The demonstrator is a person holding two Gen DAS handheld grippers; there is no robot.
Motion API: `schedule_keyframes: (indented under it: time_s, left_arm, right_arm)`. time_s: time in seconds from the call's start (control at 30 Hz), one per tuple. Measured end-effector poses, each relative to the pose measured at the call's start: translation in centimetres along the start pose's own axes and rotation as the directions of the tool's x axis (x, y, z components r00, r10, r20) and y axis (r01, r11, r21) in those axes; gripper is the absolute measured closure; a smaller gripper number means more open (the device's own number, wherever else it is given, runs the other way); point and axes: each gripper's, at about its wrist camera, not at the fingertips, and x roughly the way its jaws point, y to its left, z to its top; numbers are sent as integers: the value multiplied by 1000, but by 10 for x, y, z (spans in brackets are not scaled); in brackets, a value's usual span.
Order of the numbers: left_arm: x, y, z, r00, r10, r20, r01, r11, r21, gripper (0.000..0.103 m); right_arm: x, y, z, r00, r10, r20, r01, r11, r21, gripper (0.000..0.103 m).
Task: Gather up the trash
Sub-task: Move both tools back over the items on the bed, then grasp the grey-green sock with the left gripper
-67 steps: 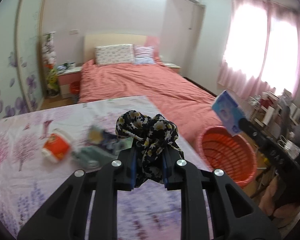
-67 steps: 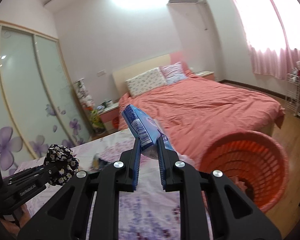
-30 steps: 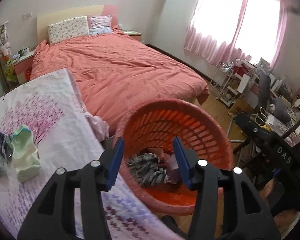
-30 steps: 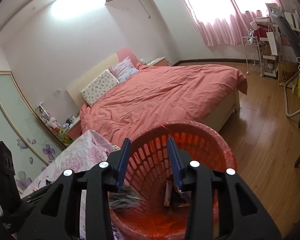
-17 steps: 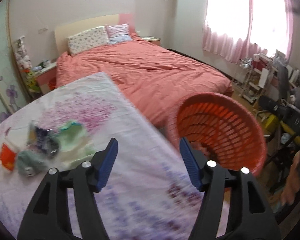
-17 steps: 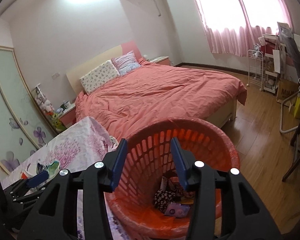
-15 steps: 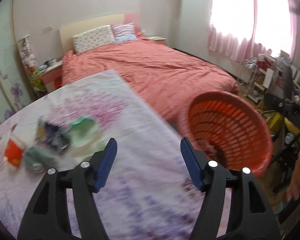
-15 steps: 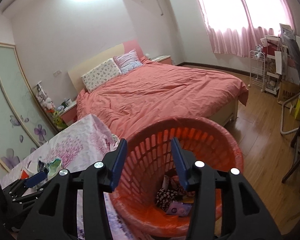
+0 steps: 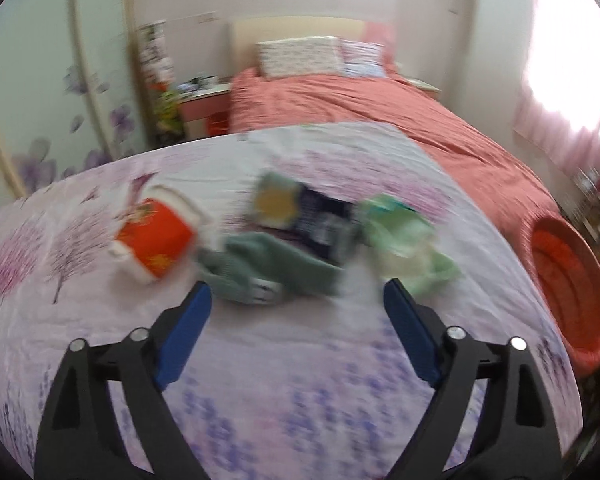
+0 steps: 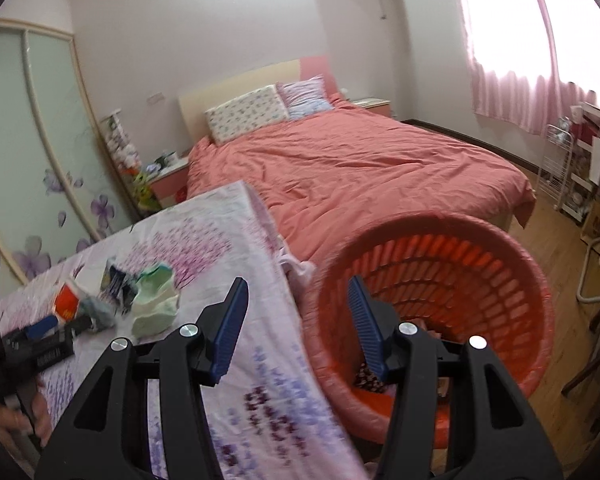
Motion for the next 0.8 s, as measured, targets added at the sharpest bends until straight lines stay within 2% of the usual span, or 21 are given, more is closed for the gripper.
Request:
schedule_keyframes:
  time_s: [0.2,0.37,0.5,0.57,0.67,0.7,0.8]
  left_arm:
    - [29,24,16,998,31,-50,-36,993,-114,12]
    - [54,20,23,994,40,-99,-53,990,-131,13]
    - [71,19,21,989,42,-142,-63,987,-146,30]
    - [72,17,21,990,59,-130,-77,987,-138,34]
    - [74,17,20,991,61,-122,-77,989,-128,59]
    - [75,18,20,991,58,-120,-73,990,-124,72]
    - [73,20,17,994,26,-105,-37,994,-103,88]
  right_arm:
    - [11,22,-7,999,26,-41,-27,999,-33,50]
    - [17,36,-13,997,38,-64,-42,997,-58,50]
    - [21,42,-18,996,44,-79,-50,996,-74,50]
    - [21,43,-20,995,44,-86,-50,996,-79,50]
    - [22,42,-21,994,44,-95,-51,996,-73,50]
    - [23,41,-21,994,46,-98,-52,996,-70,50]
    - [22,41,-22,994,48,-100,-55,996,-66,50]
